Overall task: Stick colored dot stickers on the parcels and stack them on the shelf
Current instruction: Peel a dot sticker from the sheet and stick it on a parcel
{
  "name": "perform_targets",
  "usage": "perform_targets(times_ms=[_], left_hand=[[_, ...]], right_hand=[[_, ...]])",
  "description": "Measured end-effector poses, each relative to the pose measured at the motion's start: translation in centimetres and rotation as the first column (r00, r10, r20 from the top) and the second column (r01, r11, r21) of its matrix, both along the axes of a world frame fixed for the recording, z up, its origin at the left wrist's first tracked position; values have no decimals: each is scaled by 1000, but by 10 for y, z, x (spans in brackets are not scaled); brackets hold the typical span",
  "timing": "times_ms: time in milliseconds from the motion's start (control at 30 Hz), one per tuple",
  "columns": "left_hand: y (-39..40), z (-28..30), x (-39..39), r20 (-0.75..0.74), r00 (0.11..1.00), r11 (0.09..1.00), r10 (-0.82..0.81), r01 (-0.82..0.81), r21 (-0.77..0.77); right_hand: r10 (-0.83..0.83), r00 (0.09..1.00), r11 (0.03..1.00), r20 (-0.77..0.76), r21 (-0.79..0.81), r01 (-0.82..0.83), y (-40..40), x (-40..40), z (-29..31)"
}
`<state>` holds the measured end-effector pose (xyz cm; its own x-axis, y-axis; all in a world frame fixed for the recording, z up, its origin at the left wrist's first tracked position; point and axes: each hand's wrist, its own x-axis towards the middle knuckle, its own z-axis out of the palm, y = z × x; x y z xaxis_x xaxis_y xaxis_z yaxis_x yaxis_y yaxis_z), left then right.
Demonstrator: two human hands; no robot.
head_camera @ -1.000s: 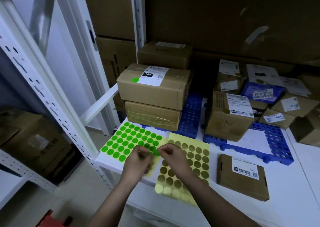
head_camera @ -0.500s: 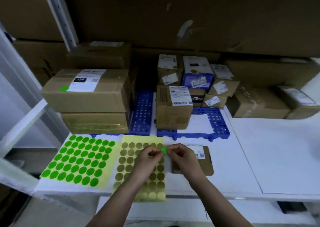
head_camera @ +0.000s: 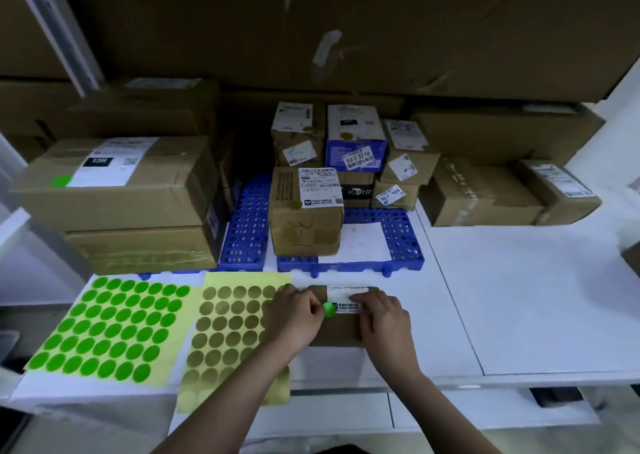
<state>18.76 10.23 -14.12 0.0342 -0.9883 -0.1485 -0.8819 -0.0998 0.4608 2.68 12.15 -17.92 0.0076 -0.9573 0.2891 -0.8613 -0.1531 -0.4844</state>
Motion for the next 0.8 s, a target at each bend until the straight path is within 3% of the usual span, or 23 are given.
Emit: perform_targets(times_ms=[100, 367, 800], left_hand=[[3, -1, -10, 63, 997, 999, -45, 44, 22], [3, 2, -32, 154, 984, 996, -86, 81, 36], [0, 6, -48, 396, 908, 990, -135, 140, 16]], right_hand=[[1, 998, 999, -60, -32, -3, 6, -4, -3], [67, 996, 997, 59, -42, -64, 12, -17, -13], [148, 979, 982, -139, -101, -163, 15, -26, -23]])
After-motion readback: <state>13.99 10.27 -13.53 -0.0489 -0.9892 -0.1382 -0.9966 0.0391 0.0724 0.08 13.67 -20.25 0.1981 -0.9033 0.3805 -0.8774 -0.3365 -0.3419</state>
